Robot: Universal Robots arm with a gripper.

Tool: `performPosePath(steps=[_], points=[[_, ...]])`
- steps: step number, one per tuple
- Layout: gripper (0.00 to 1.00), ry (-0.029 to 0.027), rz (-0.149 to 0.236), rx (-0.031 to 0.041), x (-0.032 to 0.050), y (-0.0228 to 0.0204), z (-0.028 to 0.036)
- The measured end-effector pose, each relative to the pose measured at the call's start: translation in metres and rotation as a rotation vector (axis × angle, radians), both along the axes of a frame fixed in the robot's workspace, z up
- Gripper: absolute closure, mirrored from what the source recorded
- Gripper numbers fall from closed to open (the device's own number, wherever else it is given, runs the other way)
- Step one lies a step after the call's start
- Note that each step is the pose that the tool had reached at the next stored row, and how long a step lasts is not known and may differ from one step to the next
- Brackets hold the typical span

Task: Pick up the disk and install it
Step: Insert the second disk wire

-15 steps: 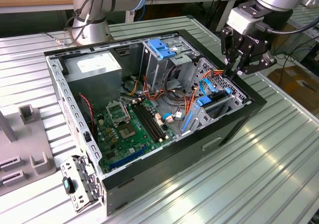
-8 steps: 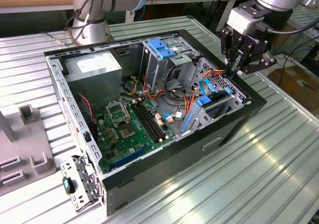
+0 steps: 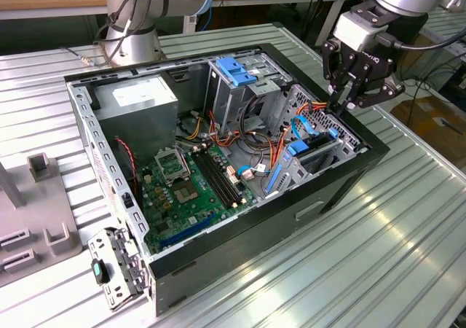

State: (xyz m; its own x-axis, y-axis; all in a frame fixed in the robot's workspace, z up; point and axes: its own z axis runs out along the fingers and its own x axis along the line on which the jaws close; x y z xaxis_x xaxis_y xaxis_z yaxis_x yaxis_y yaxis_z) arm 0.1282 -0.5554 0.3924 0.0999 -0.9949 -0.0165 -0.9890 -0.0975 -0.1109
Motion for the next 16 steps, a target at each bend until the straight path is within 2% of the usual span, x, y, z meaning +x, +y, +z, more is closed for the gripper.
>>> performPosePath(steps=[4, 8, 12, 16], points=[[0.7, -0.0009, 0.037, 0.0009, 0.0026, 0.0, 0.0], [0.7, -0.0046, 0.082, 0.0032, 0.0032, 0.0, 0.0], [0.7, -0.0089, 0.13, 0.0086, 0.0036, 0.0, 0.0], [0.7, -0.0102, 0.162, 0.011, 0.0038, 0.0001, 0.0]])
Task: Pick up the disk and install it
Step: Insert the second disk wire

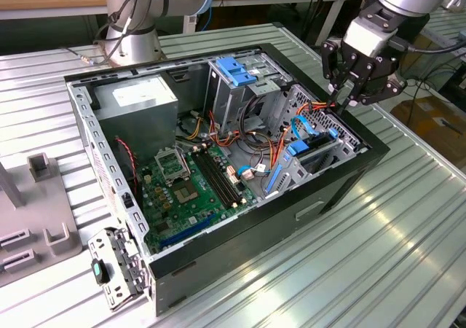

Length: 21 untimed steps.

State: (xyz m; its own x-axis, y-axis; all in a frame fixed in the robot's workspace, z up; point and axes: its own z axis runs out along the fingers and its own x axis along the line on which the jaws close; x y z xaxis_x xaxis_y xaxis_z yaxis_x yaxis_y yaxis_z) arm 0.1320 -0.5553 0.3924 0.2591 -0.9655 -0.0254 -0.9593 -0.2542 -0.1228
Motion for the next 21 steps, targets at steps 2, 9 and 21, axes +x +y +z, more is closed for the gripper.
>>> performPosePath(steps=[2, 9, 21], points=[[0.7, -0.0006, 0.014, 0.0001, 0.0, 0.0, 0.0], [0.7, -0.0018, 0.049, 0.0005, 0.0001, 0.0, 0.0], [0.7, -0.004, 0.132, 0.0009, 0.0013, 0.0, 0.0]])
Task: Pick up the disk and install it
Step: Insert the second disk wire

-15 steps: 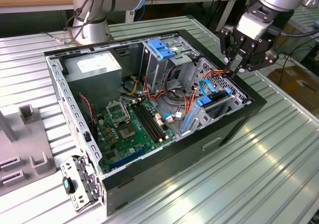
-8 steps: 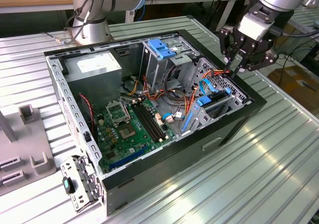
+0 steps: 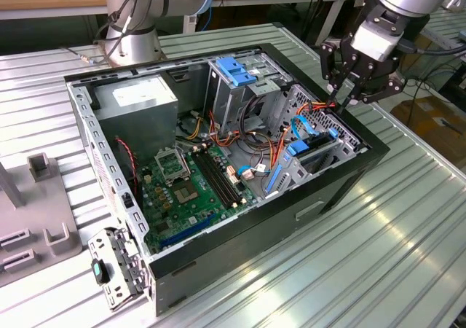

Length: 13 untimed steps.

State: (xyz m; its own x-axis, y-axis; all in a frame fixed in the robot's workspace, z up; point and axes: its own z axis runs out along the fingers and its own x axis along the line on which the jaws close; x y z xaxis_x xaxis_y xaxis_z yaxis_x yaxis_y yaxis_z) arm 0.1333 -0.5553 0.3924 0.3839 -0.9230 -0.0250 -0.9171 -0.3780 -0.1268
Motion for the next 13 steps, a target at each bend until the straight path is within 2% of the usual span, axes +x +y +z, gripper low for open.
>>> performPosePath(steps=[2, 9, 13], points=[[0.7, -0.0006, 0.03, 0.0001, 0.0008, 0.0001, 0.0], [0.7, -0.0006, 0.035, 0.0, 0.0008, 0.0002, 0.0], [0.7, -0.0011, 0.055, -0.0001, 0.0008, 0.0003, 0.0]])
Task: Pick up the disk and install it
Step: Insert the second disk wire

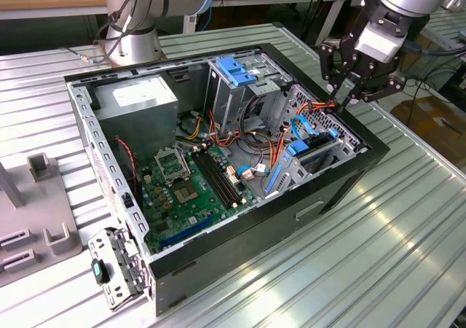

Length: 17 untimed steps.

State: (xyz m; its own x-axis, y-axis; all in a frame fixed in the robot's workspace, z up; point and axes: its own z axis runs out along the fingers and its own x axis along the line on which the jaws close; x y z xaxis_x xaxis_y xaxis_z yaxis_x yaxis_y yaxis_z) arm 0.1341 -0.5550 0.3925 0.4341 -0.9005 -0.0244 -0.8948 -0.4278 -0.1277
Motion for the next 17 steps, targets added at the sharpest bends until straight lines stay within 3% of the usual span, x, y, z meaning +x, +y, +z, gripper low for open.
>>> performPosePath(steps=[4, 17], points=[[0.7, -0.0027, 0.046, 0.0, 0.0, 0.0002, 0.0], [0.7, -0.003, 0.053, 0.0001, 0.0005, 0.0003, 0.0]])
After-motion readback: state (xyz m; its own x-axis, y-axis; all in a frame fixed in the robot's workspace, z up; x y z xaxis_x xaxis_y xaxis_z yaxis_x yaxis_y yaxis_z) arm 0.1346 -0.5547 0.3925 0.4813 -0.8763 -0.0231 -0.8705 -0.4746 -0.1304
